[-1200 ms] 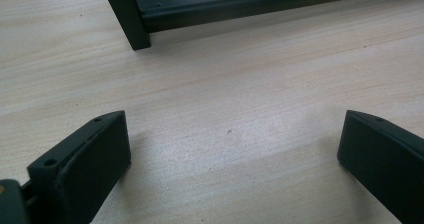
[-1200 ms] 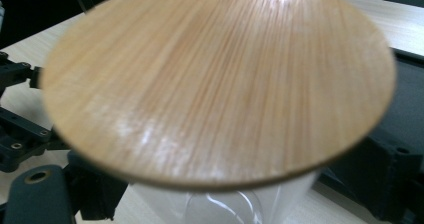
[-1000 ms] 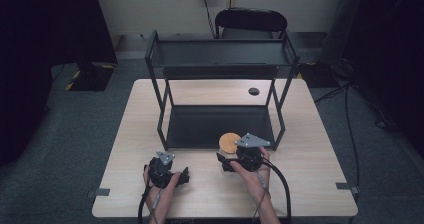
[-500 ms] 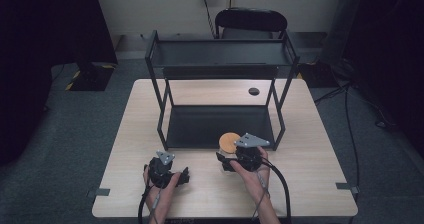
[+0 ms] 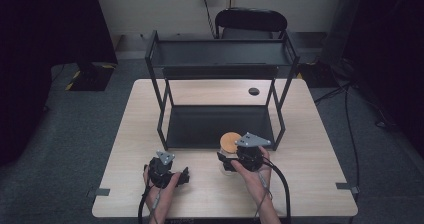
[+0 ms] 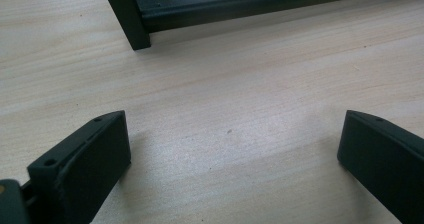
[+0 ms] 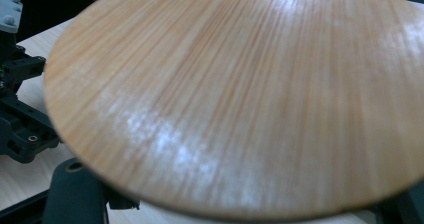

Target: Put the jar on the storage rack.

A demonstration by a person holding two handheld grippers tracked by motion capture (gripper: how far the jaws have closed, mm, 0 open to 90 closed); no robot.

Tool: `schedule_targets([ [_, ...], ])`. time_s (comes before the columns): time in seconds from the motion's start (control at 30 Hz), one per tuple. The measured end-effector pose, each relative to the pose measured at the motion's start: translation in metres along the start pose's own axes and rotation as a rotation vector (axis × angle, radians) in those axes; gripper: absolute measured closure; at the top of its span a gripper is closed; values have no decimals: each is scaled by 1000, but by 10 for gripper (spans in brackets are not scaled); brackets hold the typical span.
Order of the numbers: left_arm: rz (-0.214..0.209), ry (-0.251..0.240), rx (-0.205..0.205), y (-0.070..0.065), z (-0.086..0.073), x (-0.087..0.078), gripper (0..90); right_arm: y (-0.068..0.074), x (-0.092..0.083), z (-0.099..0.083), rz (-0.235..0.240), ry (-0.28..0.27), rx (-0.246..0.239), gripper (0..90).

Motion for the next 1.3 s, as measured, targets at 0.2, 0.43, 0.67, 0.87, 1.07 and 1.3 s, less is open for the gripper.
schedule_targets([
  [0.2, 0, 0, 0, 0, 0, 0, 0, 3, -2, 2, 4, 3, -13, 248],
  [0.43, 0, 0, 0, 0, 0, 0, 0, 5, -6, 8, 6, 4, -25, 249],
  [0.67, 0, 0, 0, 0, 0, 0, 0, 5, -7, 14, 6, 7, -33, 249],
  [0.87, 0, 0, 0, 0, 0, 0, 0, 5, -8, 21, 8, 3, -29, 250],
  [1.07, 0, 0, 0, 0, 0, 0, 0, 5, -7, 25, 5, -6, -20, 250],
  [1.3, 0, 0, 0, 0, 0, 0, 0, 0, -8, 34, -5, -15, -21, 250],
])
Point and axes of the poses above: each handheld gripper's, and its own axes: x roughly forward along the jaws, z roughly out of its top, y roughly to its left, the point moved 8 cm from there along x, roughly forward along the jaws, and after that the axes turned 12 degrees about -x, right-handed, at the moved point
